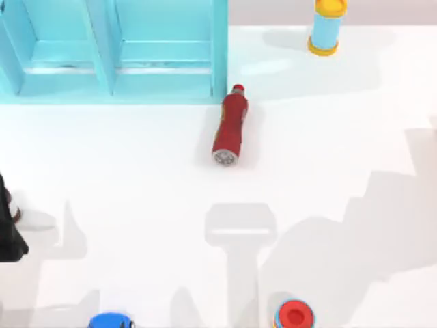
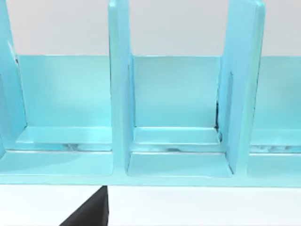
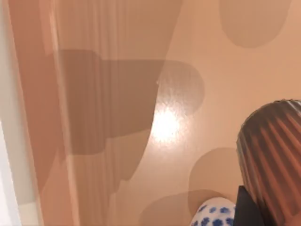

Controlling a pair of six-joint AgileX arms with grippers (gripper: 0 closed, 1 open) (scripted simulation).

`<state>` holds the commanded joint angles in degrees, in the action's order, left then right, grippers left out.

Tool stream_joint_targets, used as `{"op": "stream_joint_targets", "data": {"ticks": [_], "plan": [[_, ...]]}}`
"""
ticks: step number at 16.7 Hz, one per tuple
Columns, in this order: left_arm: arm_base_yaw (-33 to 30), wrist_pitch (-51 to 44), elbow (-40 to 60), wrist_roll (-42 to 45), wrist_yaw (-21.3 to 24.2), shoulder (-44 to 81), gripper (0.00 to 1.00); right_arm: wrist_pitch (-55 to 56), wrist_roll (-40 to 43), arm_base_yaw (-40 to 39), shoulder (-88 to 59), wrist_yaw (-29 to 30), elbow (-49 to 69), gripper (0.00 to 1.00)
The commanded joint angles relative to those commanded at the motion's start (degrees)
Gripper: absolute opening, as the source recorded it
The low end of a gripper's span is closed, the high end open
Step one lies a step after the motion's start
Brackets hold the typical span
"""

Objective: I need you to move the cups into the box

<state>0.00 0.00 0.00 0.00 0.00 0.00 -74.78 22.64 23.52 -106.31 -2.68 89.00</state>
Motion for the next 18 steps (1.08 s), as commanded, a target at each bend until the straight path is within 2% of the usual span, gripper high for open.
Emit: {"op": "stream_joint_targets", "data": {"ticks": [6, 18], "plan": [[0.0, 0.0, 0.0, 0.0, 0.0, 0.0, 1.0, 1.92, 0.11, 0.1, -0.01, 0.15, -1.99, 0.0], [0.0, 0.0, 0.0, 0.0, 0.0, 0.0, 1.0, 1.92, 0.11, 0.1, -0.01, 0.15, -1.99, 0.9]]}}
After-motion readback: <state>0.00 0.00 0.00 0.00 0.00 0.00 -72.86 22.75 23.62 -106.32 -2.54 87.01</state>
